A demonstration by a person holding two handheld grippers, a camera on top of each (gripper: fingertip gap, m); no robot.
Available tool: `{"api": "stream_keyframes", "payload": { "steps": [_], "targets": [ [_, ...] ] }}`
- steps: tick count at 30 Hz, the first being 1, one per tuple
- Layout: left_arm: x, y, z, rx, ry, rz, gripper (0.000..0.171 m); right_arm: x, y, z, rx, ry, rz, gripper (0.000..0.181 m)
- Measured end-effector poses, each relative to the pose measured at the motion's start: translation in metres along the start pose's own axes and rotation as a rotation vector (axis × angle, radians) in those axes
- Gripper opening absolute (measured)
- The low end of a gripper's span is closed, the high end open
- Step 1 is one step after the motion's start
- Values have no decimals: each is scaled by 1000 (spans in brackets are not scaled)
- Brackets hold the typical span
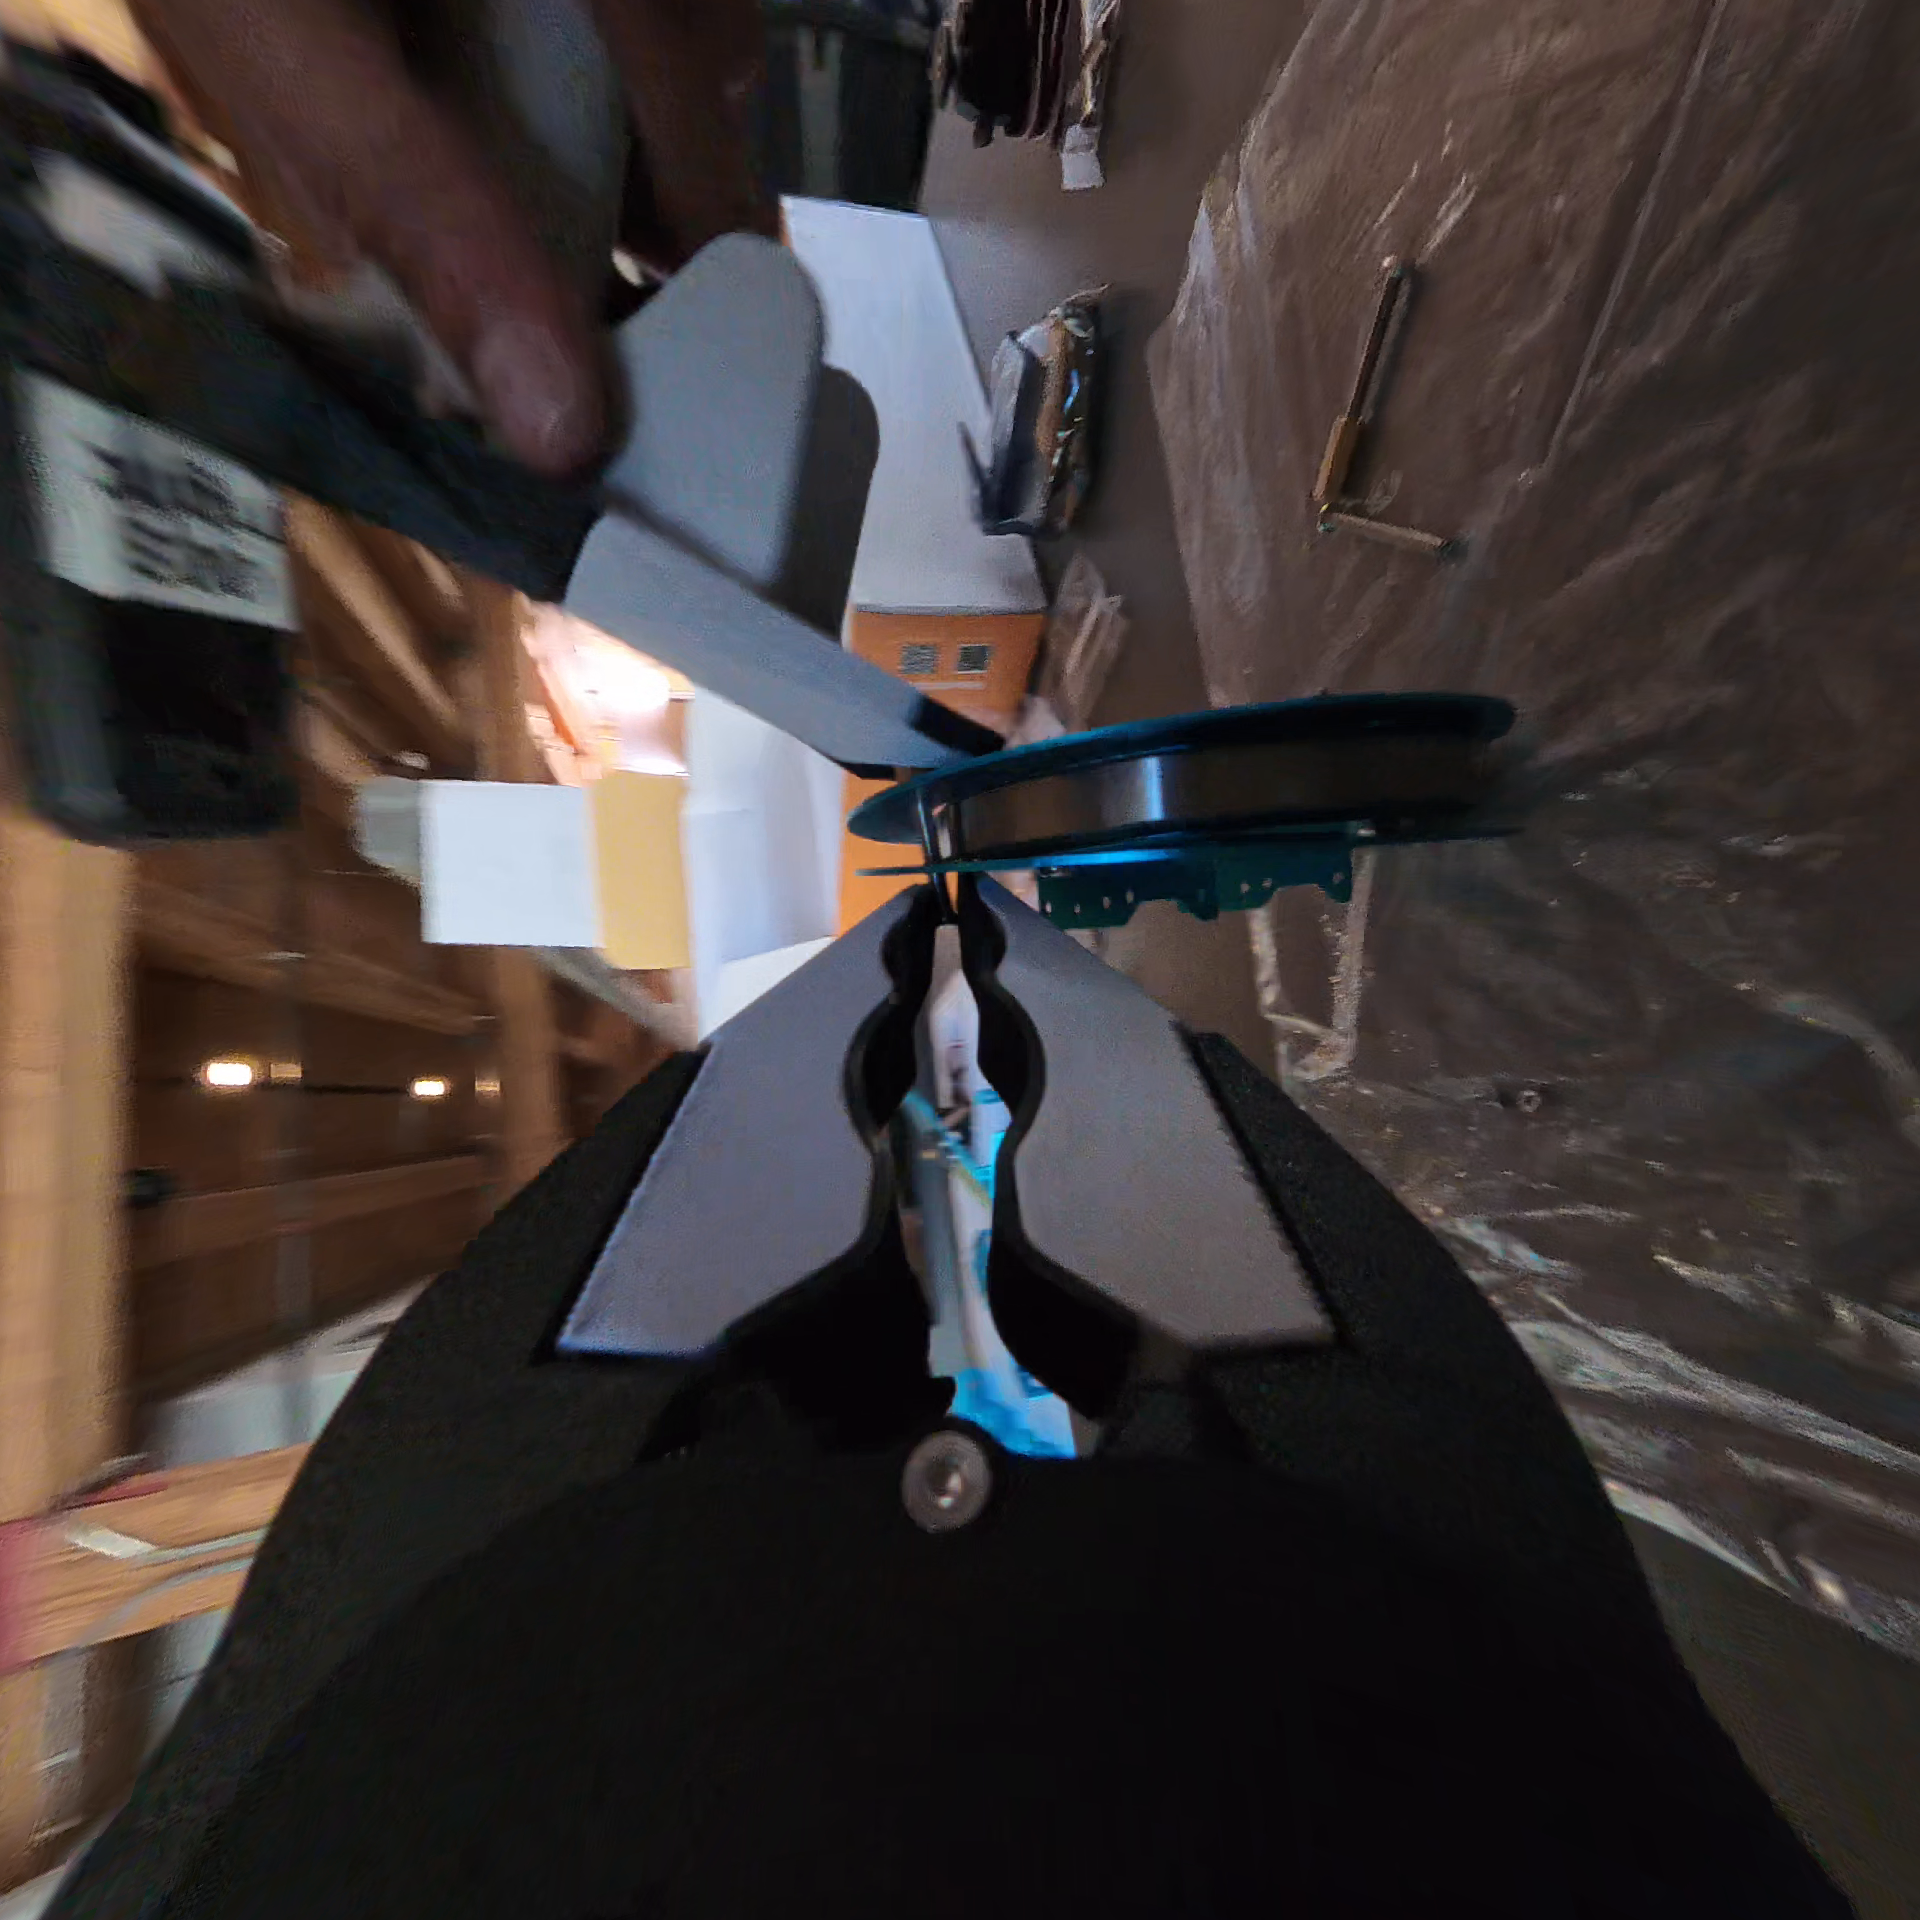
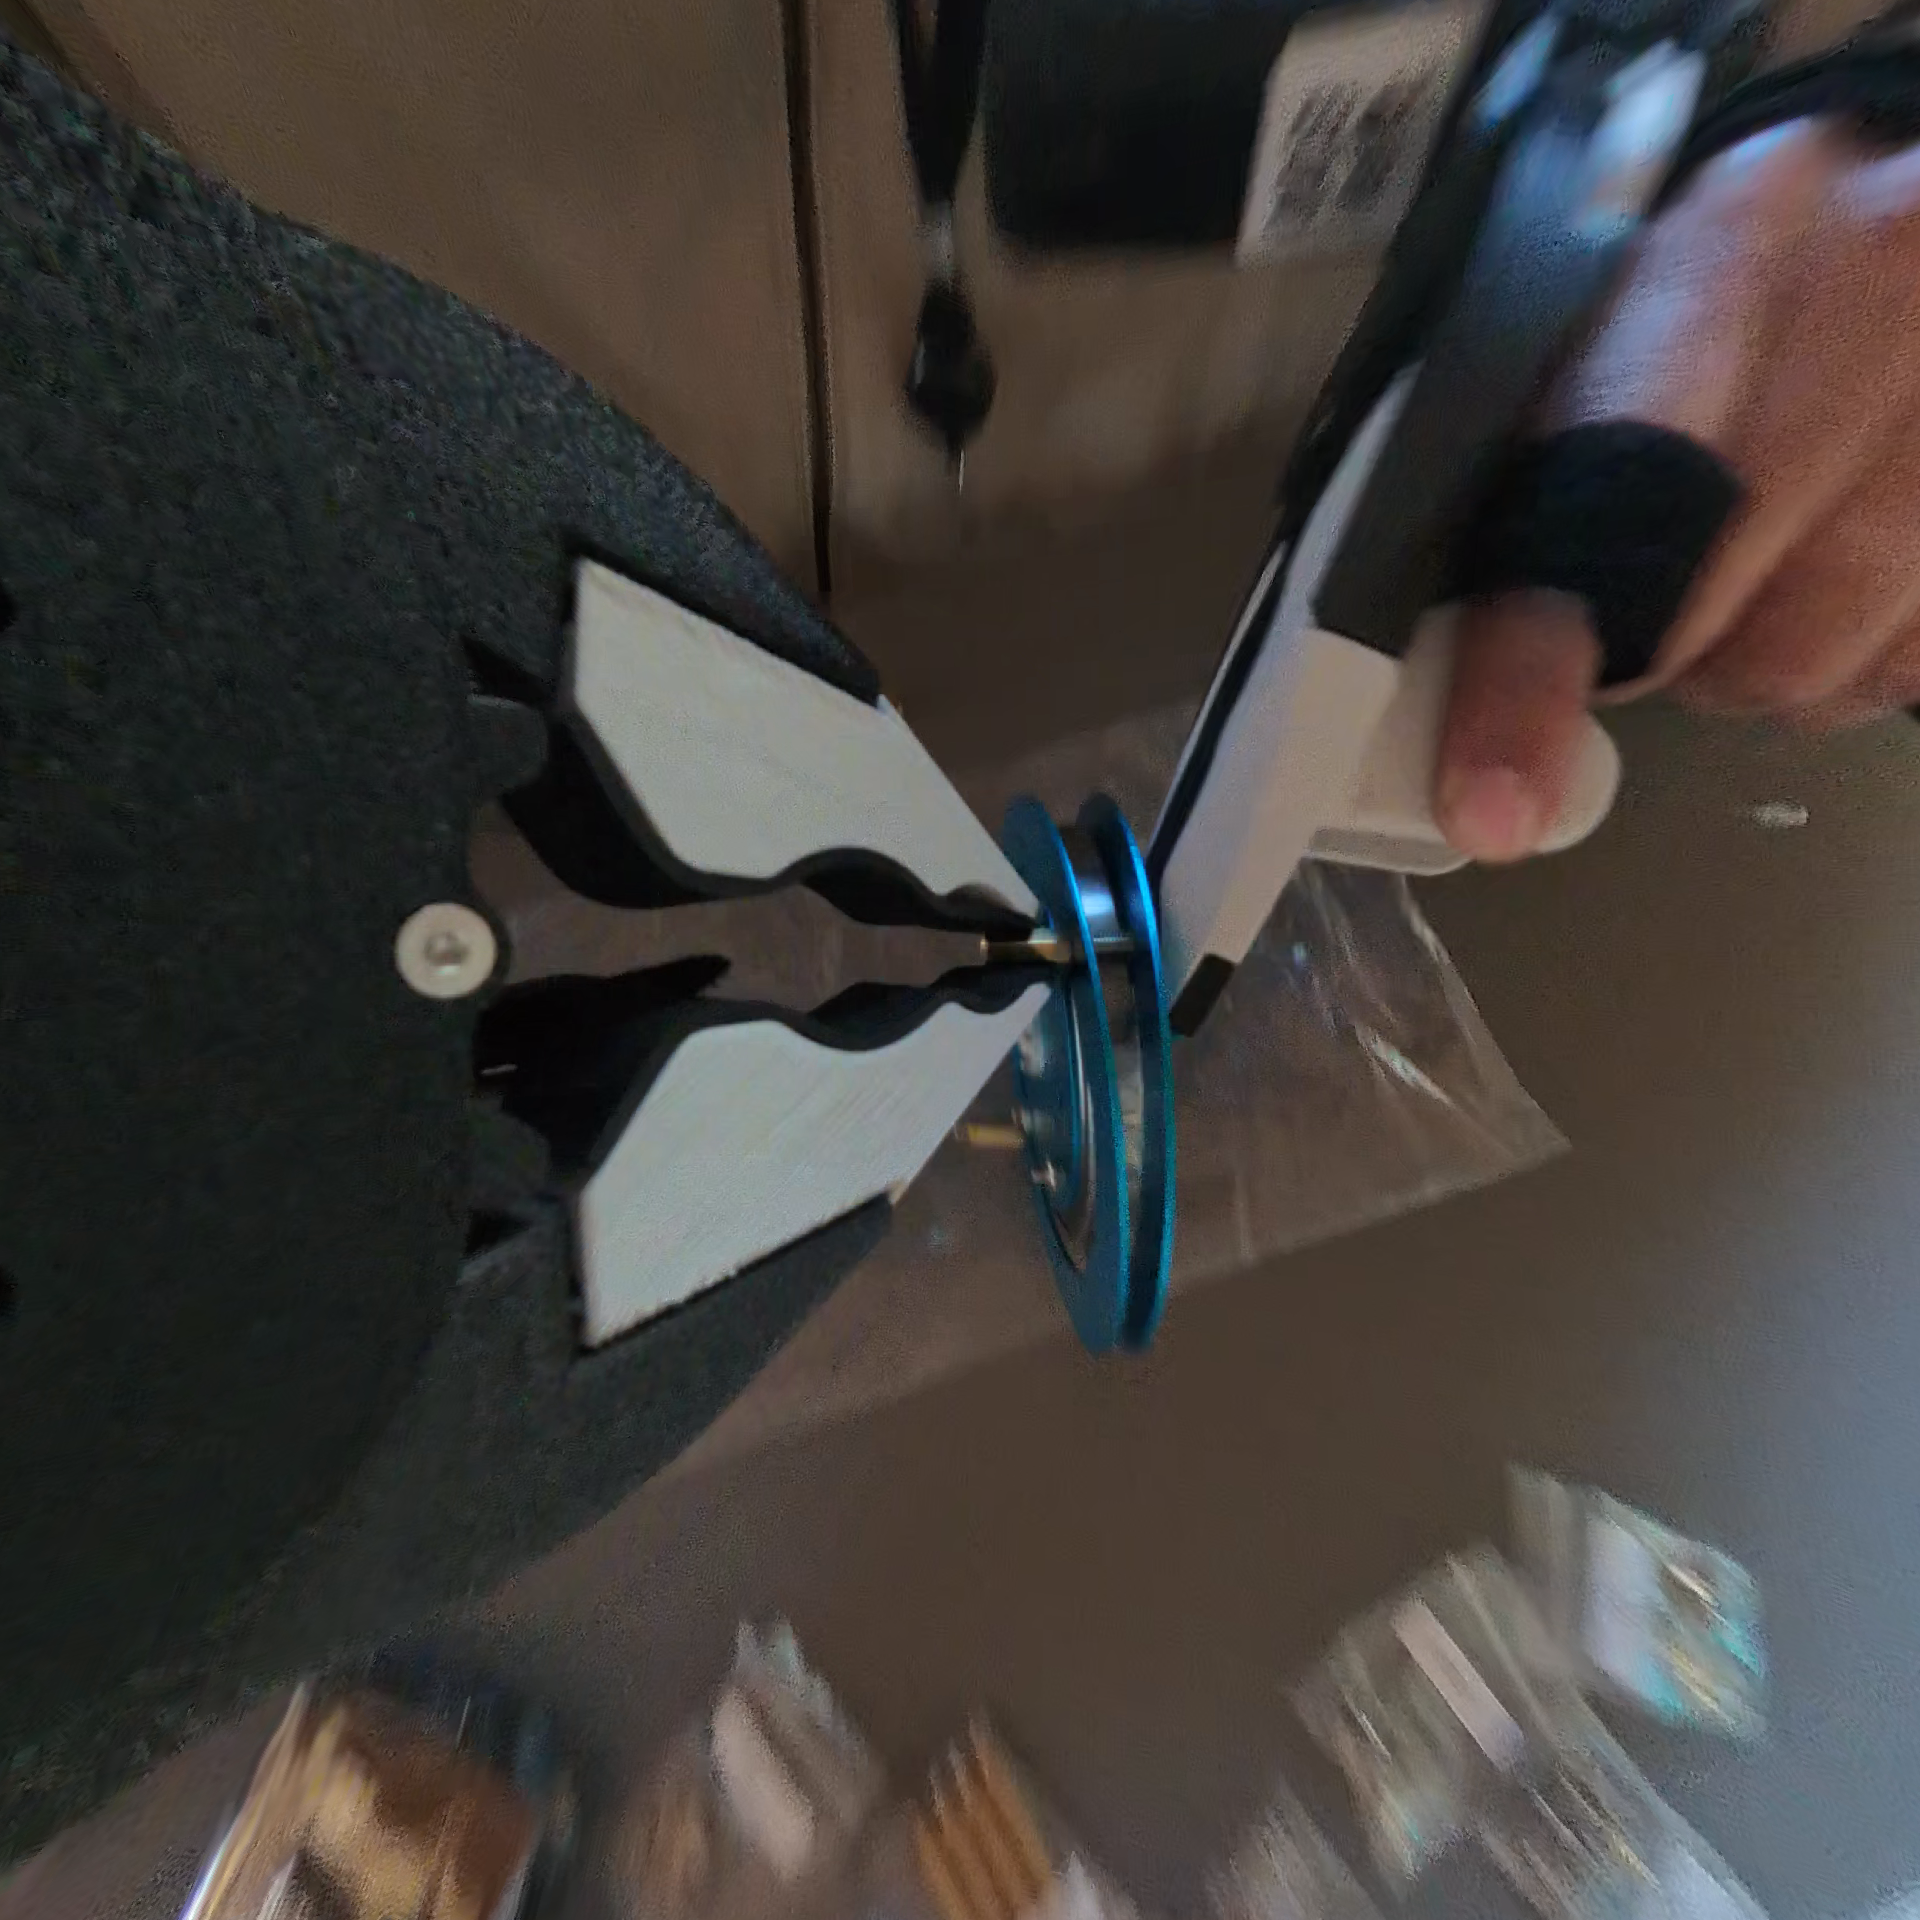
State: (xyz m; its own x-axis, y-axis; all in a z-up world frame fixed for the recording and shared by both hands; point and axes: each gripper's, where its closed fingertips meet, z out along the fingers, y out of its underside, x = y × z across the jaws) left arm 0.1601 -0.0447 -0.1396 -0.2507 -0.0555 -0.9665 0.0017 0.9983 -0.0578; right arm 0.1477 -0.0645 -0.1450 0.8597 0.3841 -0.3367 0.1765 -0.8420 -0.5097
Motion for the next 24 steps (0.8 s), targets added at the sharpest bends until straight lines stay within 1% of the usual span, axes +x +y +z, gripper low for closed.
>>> {"api": "stream_keyframes", "payload": {
  "steps": [1, 3, 4, 5, 7, 8, 10, 12, 13, 15, 17, 19, 21, 23, 24],
  "targets": [
    [-1, -1, 0, -6, -44, 48, 2, -4, 1, -1, -4, -114, 108, 4],
    [-1, -3, 0, -5, -85, 79, 1, -10, 3, -2, -10, -340, 305, 4],
    [-1, -3, 0, -10, -88, 80, 2, -12, 3, -2, -4, -429, 375, 4],
    [-2, -3, 0, -12, -87, 73, 1, -12, 2, -3, 6, -487, 420, 4],
    [-2, -2, 2, -2, -54, 27, 2, -12, 3, -2, 28, -491, 397, 4],
    [-2, -2, 2, 3, -25, -12, 2, -10, 2, -2, 40, -445, 346, 4],
    [-2, -3, 2, 23, 59, -129, 2, -4, 3, -1, 56, -276, 186, 5],
    [0, -2, 2, 37, 185, -270, 2, 5, 3, -3, 69, -27, -45, 18],
    [1, -2, 2, 44, 241, -328, 2, 9, 1, -5, 78, 114, -174, 21],
    [2, 3, 2, 30, 332, -413, 3, 13, -4, -14, 103, 391, -428, 23],
    [3, 5, 0, 29, 417, -498, 3, 9, -7, -20, 111, 621, -653, 23],
    [5, 7, -1, 33, 499, -588, 3, 7, -11, -25, 106, 844, -839, 24],
    [6, 6, -2, 43, 573, -658, 2, 5, -12, -25, 68, 1010, -1007, 24],
    [6, 6, -2, 53, 632, -721, 2, 7, -13, -22, 30, 1112, -1109, 22],
    [6, 7, -1, 53, 637, -730, 2, 9, -13, -19, 19, 1131, -1135, 22]
  ]
}}
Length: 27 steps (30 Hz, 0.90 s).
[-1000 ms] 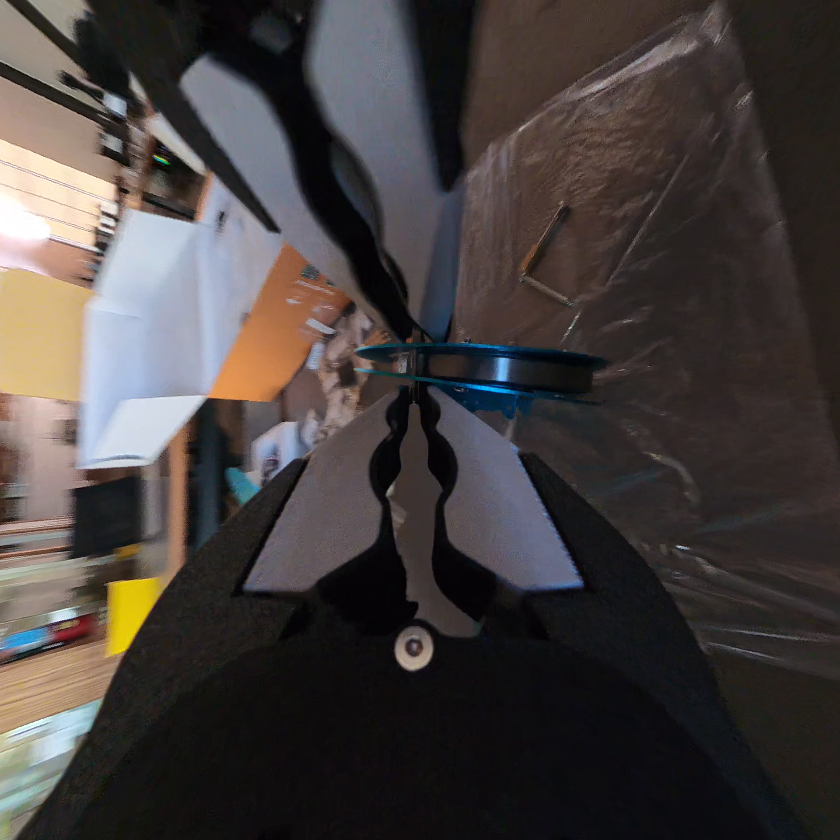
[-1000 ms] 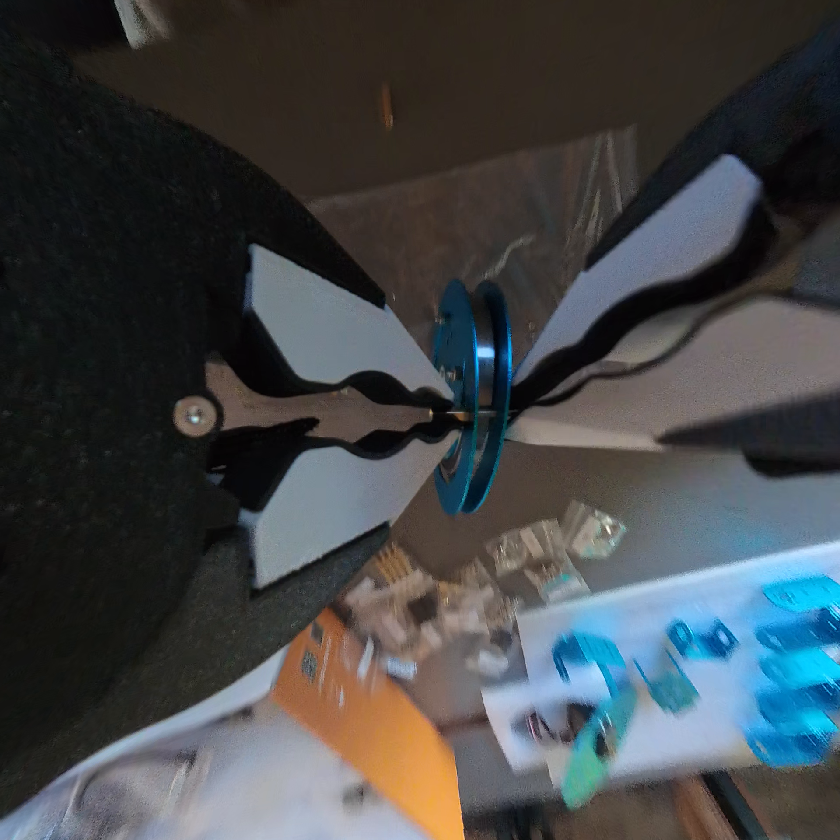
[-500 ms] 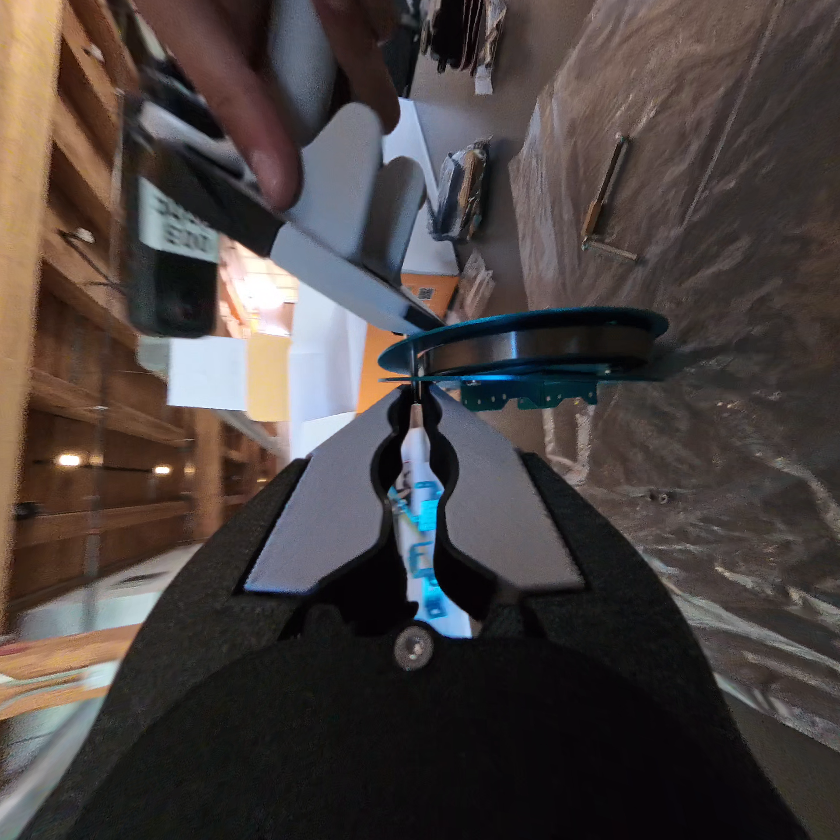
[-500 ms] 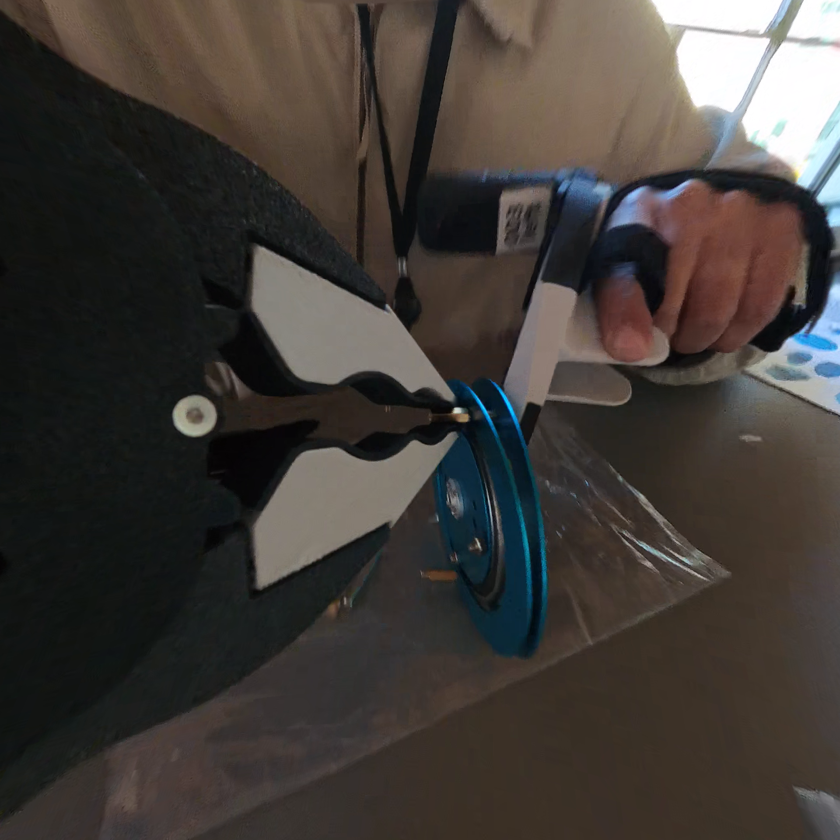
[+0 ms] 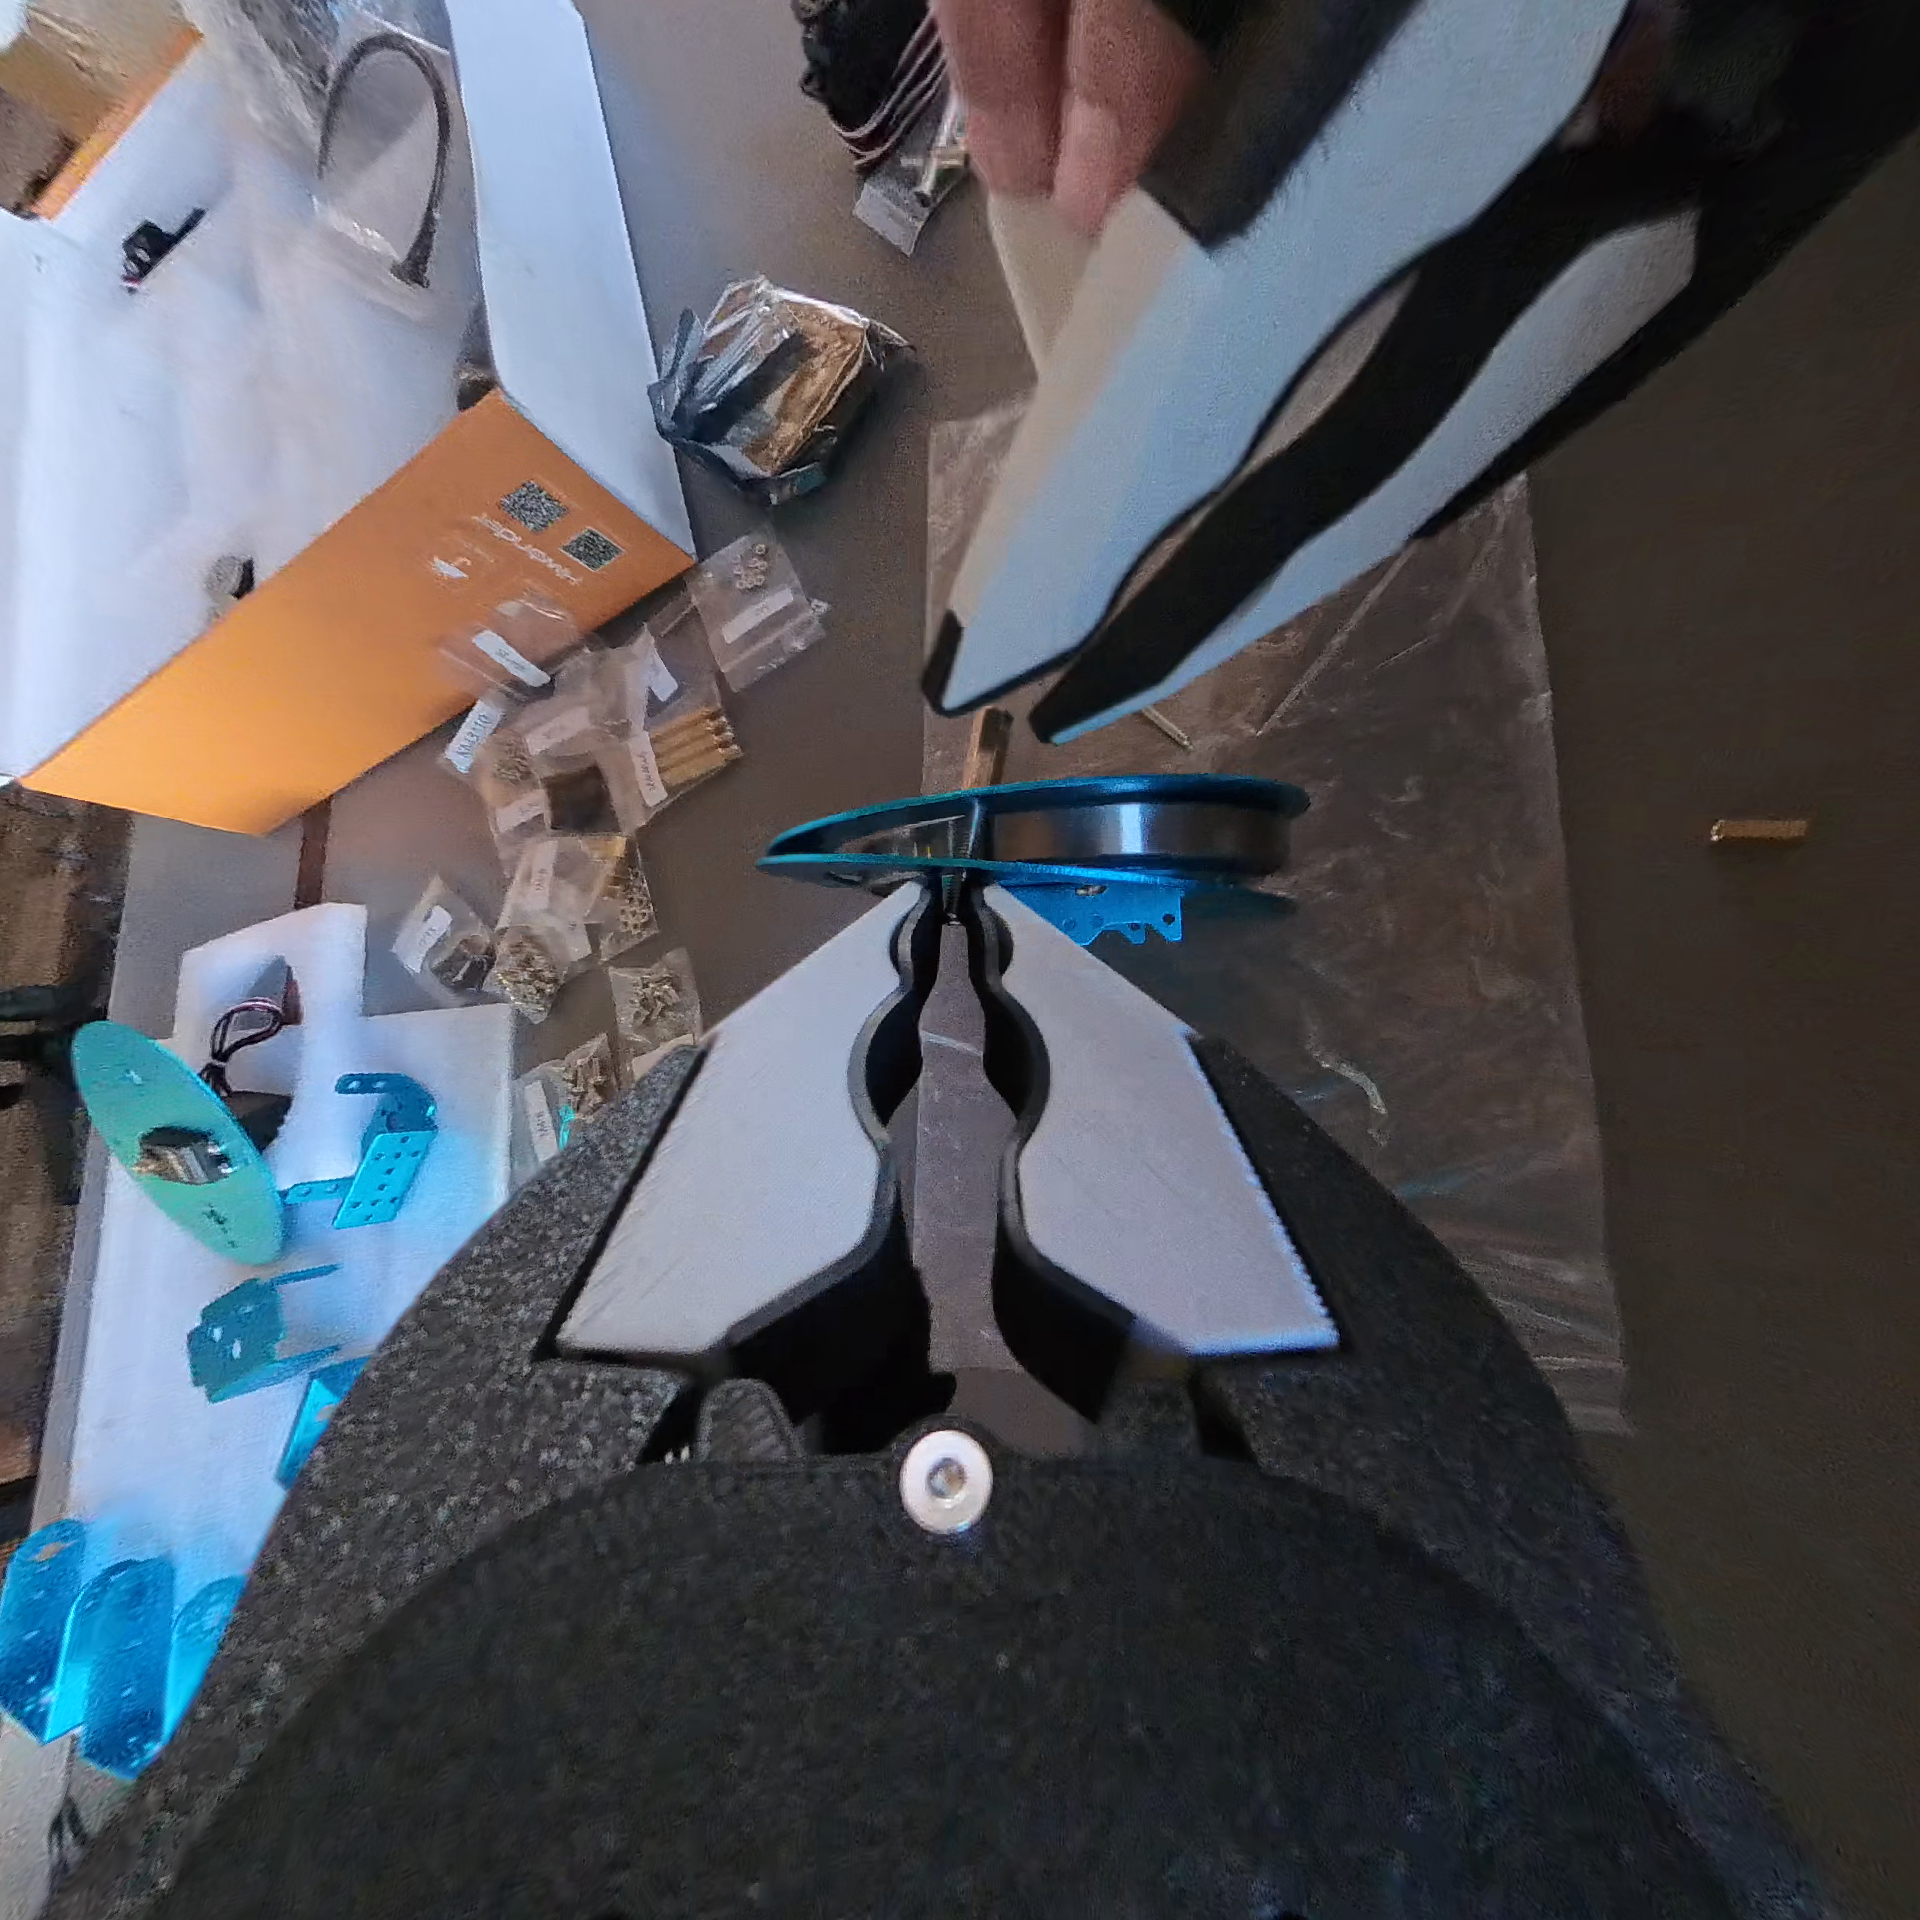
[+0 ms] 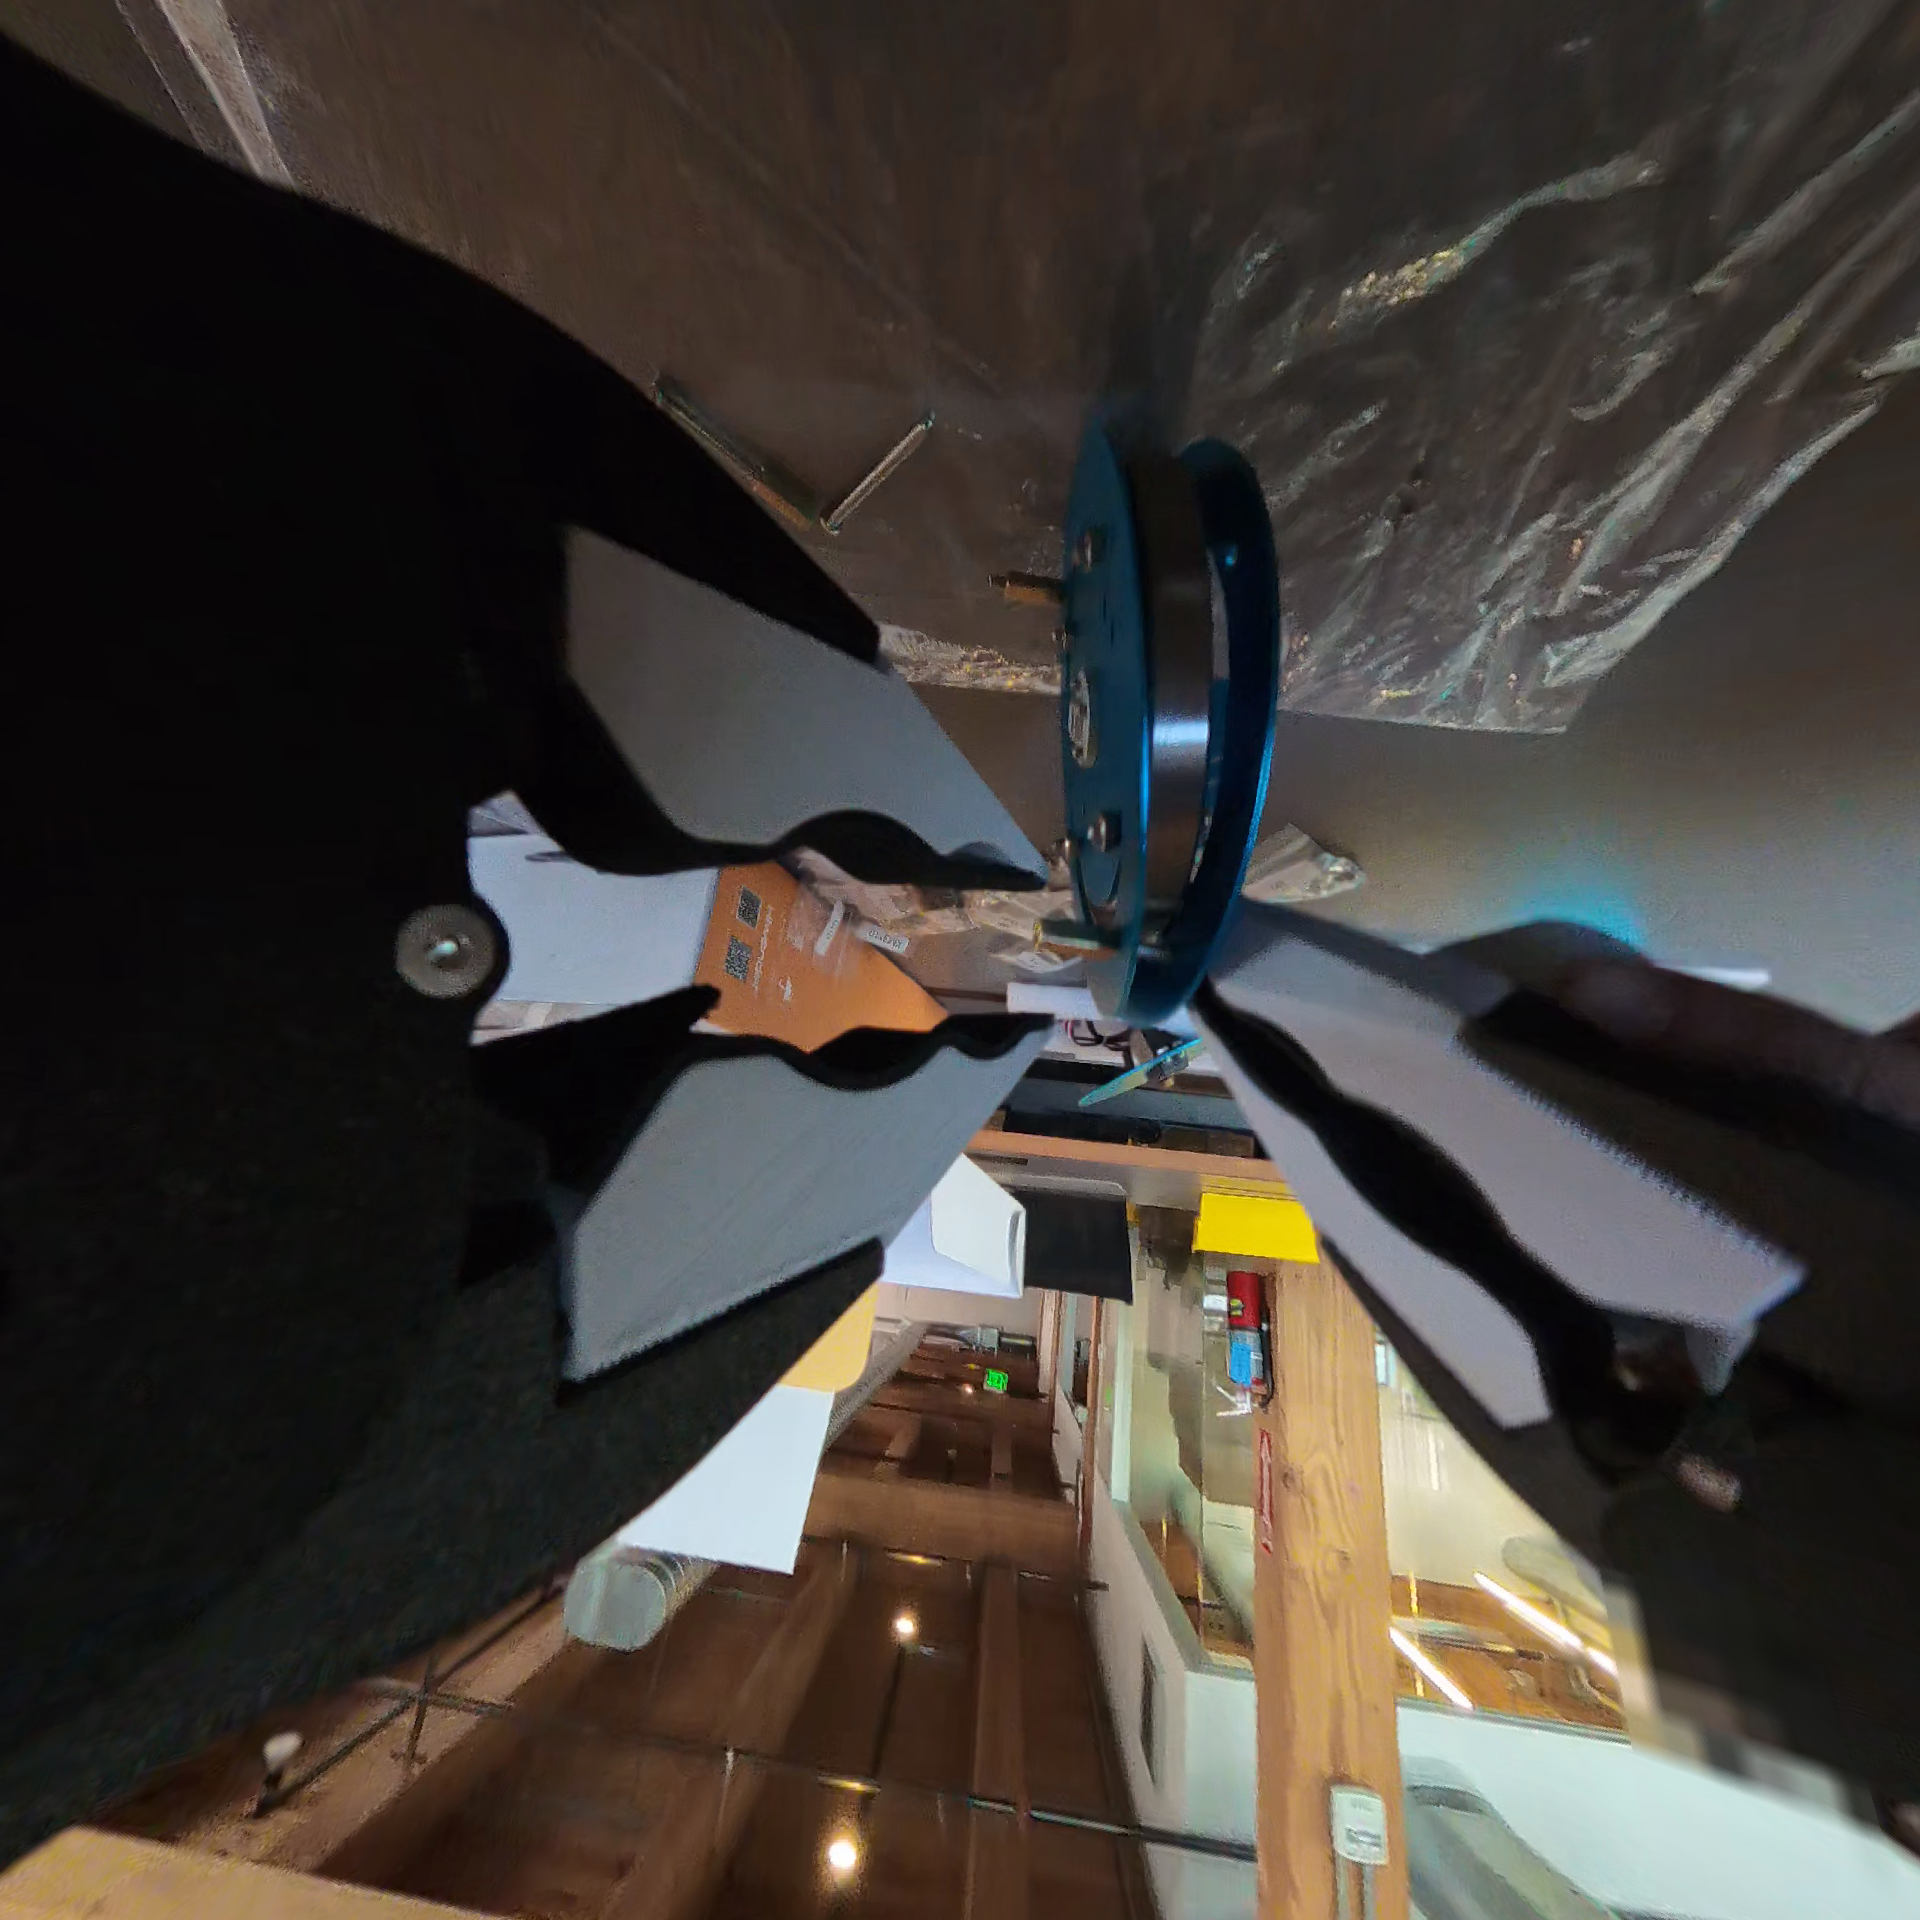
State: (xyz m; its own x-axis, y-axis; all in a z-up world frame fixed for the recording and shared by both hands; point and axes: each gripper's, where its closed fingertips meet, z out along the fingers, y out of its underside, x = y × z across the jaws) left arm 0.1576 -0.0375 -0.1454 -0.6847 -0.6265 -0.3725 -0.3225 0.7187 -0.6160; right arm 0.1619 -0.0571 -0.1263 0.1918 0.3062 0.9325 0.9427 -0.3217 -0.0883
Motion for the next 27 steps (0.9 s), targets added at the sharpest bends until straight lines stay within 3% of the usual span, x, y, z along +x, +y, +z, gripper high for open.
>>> {"api": "stream_keyframes", "payload": {
  "steps": [3, 5, 8, 12, 17, 22, 24, 27],
  "targets": [
    [1, 0, 0, 5, 33, -38, 2, -6, 0, 8, -6, -2, -17, 24],
    [2, -2, 0, 7, 33, -28, 2, -4, -7, 9, 20, 6, -17, 10],
    [-1, 0, 0, 0, -13, 12, 2, -1, -5, 14, 4, -10, -4, 6],
    [-2, 0, 0, 14, -71, 70, 2, 0, -4, 16, 27, -139, 161, 5],
    [-4, -3, 0, 13, -256, 247, 2, -4, -2, 15, 75, -534, 673, 5],
    [0, -9, -1, -39, -553, 608, 2, -8, -4, 6, 88, -1121, 1330, 2],
    [3, -11, -2, -43, -609, 672, 2, -8, -6, 0, 111, -1322, 1512, 2],
    [0, -10, -3, -15, -583, 578, 2, -7, -8, 1, 207, -1309, 1528, 4]
  ]
}}
